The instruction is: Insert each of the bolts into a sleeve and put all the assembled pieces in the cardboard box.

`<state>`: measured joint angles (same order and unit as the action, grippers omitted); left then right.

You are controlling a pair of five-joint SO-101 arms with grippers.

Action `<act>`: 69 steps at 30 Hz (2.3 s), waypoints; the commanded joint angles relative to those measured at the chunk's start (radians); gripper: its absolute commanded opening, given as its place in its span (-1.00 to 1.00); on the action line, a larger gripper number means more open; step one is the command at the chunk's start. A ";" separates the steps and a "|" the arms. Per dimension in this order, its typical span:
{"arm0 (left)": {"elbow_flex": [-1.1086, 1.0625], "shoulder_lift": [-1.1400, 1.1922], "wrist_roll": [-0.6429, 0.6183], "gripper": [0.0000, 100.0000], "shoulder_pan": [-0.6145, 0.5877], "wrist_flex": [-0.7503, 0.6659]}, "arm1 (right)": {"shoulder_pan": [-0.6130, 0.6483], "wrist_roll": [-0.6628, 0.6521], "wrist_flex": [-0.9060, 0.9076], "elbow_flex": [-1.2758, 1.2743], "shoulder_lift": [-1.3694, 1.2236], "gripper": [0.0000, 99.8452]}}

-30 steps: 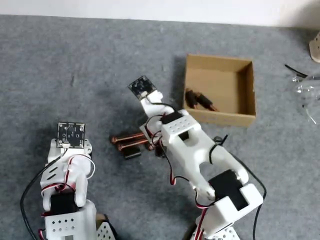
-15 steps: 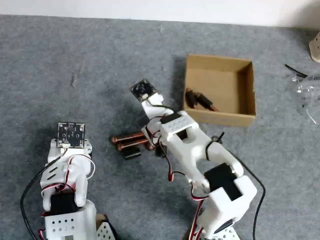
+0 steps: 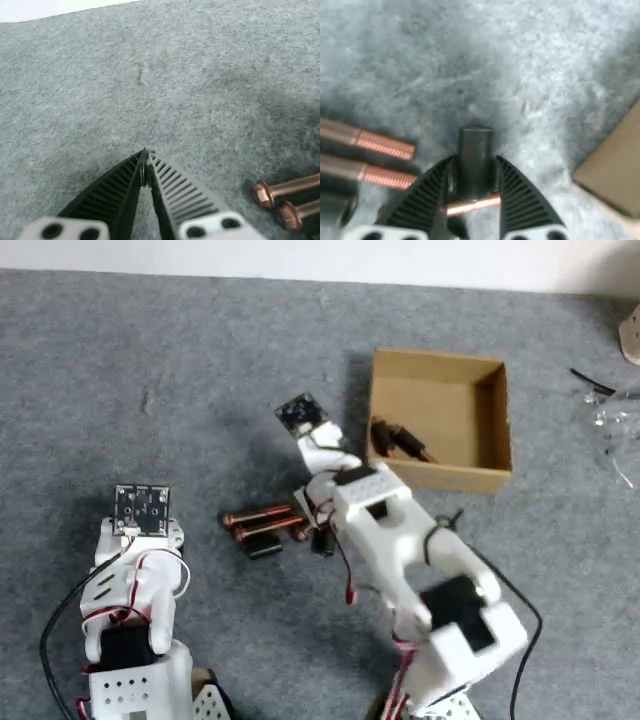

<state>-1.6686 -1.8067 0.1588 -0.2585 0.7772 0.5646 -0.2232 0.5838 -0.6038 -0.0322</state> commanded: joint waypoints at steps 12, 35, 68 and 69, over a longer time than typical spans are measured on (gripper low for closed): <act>0.021 -0.007 -0.005 -0.98 0.047 -0.015 | -0.041 -0.015 -0.188 -0.420 0.613 -0.99; 0.186 0.262 0.017 -0.98 0.091 -0.020 | -0.041 -0.015 -0.297 -0.552 0.670 -0.99; 0.986 1.546 -0.678 -0.78 0.527 0.236 | -0.074 -0.015 -0.437 -0.591 0.670 -0.99; 0.986 1.549 -0.738 -0.78 0.527 0.236 | -0.074 -0.015 -0.437 -0.591 0.670 -0.99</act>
<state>-0.7296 -0.2601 -0.4580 0.2509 1.0058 0.5063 -0.2294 0.1834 -1.1991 0.6015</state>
